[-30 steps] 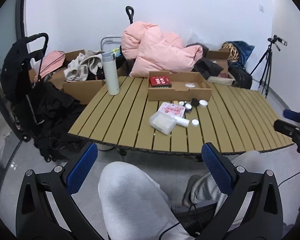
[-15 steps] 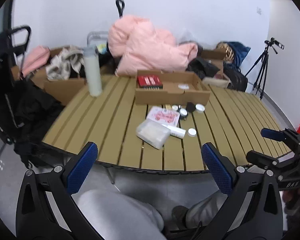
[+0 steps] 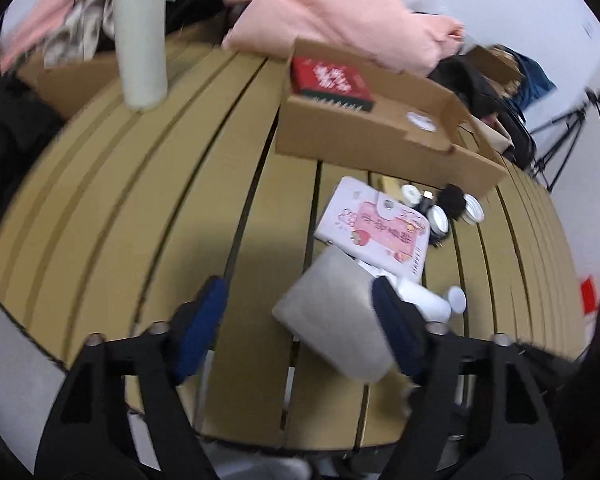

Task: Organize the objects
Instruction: 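Grasp the white translucent pack with the right gripper, then lower the white pack into the tray beside the red box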

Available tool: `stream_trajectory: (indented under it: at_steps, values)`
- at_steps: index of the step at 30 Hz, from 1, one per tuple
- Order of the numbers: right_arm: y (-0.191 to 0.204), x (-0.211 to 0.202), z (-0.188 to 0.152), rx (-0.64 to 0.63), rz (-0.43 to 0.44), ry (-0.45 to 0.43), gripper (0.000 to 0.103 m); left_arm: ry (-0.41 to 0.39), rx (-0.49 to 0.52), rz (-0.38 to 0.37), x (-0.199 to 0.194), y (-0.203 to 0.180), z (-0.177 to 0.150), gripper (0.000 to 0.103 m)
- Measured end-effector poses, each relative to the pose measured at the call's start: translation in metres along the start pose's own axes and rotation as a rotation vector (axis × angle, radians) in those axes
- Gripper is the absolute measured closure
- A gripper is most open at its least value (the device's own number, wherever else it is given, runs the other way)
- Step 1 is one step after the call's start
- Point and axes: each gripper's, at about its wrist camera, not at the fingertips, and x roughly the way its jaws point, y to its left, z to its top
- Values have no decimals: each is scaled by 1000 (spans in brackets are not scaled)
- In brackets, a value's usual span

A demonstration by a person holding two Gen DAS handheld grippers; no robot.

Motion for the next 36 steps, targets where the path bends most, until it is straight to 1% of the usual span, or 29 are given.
stream_trajectory:
  at_steps: [3,4,5,7,8,10,11,13,14,16,18,20,21,22,24,25,27,29,32,36]
  values:
    - [-6,21,4,37,17,23,51,37,-25,-80,12,3,0,50]
    - [-7,24,4,45,29,26,51,46,-20,-103,15,0,-1,51]
    - [-10,27,3,60,48,22,51,51,-4,-106,16,-3,-4,51]
    - [-12,29,1,71,72,5,51,54,46,-64,19,-10,-9,54]
    - [-14,29,1,76,75,-3,52,52,55,-59,17,-13,-12,55]
    - [-15,27,-1,79,59,-24,52,61,46,-70,18,-12,-11,60]
    - [-14,26,-2,75,47,-35,53,61,46,-70,16,-13,-13,60]
    - [-13,25,-2,70,39,-52,61,53,63,-66,14,-17,-14,61]
    - [-12,22,-2,61,33,-63,64,42,77,-69,11,-20,-16,61]
    - [-9,15,-3,33,7,-94,64,-1,119,-68,0,-29,-21,61]
    - [-5,9,-2,5,-23,-118,64,-46,133,-68,-9,-34,-23,61]
    - [-3,0,-2,0,-18,-146,64,-77,123,-87,-18,-34,-21,61]
    - [-2,-5,-1,0,-18,-160,64,-86,117,-101,-21,-33,-21,65]
    - [-1,-9,0,-3,-26,-170,64,-87,116,-106,-22,-33,-21,72]
    - [-2,-9,6,-8,-50,-172,65,-80,97,-110,-21,-33,-19,75]
    - [-5,-9,6,2,-44,-170,66,-76,78,-113,-20,-32,-17,79]
    - [-11,-11,7,35,-31,-170,67,-91,46,-132,-24,-33,-13,80]
    - [-11,-19,11,34,-35,-197,68,-139,38,-147,-35,-37,-11,80]
    - [-9,-36,20,19,-41,-231,68,-182,13,-192,-49,-41,-1,80]
    - [-13,-53,41,15,-39,-254,69,-237,26,-221,-65,-59,28,80]
